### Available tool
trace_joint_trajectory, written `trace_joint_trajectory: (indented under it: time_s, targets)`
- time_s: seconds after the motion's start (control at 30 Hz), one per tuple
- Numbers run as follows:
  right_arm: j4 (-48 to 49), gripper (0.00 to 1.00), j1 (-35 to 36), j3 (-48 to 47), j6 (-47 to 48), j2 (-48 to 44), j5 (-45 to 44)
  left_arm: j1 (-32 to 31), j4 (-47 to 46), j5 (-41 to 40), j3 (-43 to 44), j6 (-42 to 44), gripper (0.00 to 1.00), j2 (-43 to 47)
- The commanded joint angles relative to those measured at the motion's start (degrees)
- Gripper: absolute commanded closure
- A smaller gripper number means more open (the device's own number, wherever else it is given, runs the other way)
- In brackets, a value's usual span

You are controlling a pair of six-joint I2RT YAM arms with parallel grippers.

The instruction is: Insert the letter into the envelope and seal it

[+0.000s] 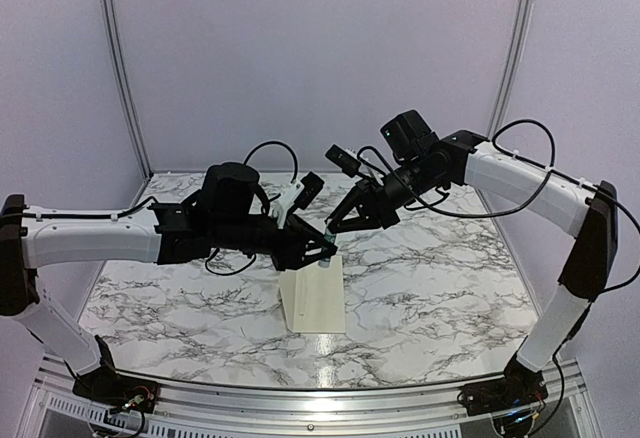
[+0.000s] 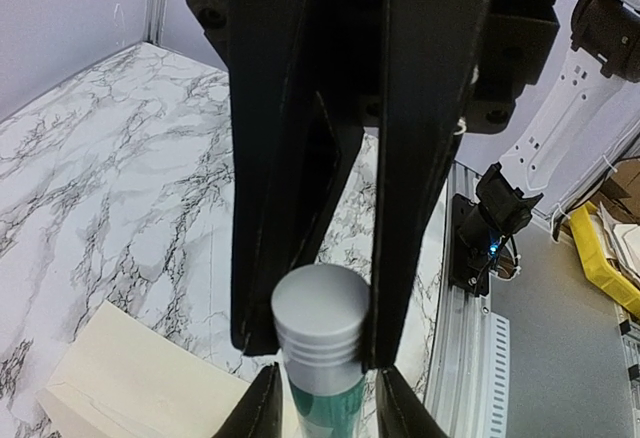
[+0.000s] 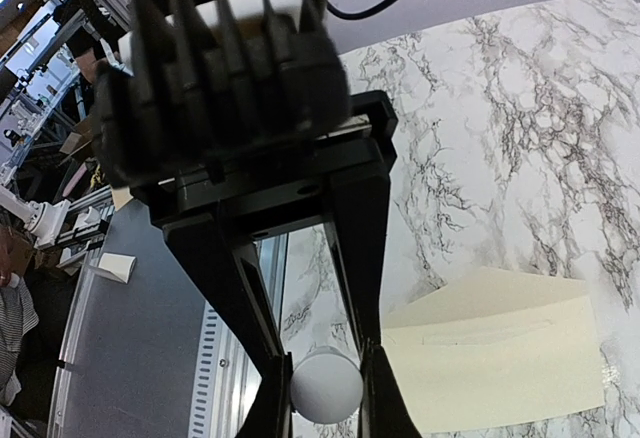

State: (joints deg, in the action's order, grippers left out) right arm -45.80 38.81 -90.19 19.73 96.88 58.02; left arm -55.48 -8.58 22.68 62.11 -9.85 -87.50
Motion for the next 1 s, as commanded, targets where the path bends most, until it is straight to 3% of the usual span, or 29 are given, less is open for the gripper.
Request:
trace_joint_trajectory:
  time_s: [0.0,0.23,0.57,0.7,0.8,0.9,0.97]
  targets:
    - [0.01,1.0,0.32,-1.47,-0.13,0.33,0.87,-0.24,-1.89,0.44,-0.14,0.53,0.65,-1.02]
    - [0.1,1.0,0.31,-1.7,-0.52,0.24,0.8,-0.24,-2.03,0.86,-0.06,0.62,0.66,-1.85]
    - [-0.24,1.0,0.37,-0.23,1.25,-0.29,-1.73,-0.24,-2.42,2.51,0.05,0.91,0.91,-2.12]
    - [-9.36,1.0,0.25,-3.16,13.99,-0.22,-1.19,-0.24,-2.49,3.92,-0.44,1.36,1.0,-2.14]
    - [-18.19,1.0,0.26,-6.82,25.25,0.37,-2.87,-0.24,-2.5,4.67,-0.45,1.79,1.0,-2.16]
    - [-20.72,1.0,0.09,-8.7,26.9,0.93,-3.98,-0.24,-2.42,4.5,-0.24,2.27,1.0,-2.24]
    - [-18.63,1.0,-0.01,-8.15,22.88,0.67,-3.38,-0.24,-2.41,4.24,-0.15,2.24,1.0,-2.4]
